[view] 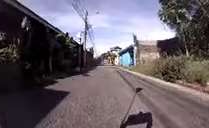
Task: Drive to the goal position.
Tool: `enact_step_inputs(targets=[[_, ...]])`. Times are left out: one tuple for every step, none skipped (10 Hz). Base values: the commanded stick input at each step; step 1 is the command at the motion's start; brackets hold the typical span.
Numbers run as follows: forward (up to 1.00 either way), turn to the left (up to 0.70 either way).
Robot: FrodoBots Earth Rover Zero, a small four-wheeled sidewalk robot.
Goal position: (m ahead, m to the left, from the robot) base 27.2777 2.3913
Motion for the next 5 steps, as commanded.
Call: enact_step_inputs(targets=[[1.00,-0.19],[1.00,0.00],[1.00,0.00],[1.00,0.00],[1.00,0.00]])
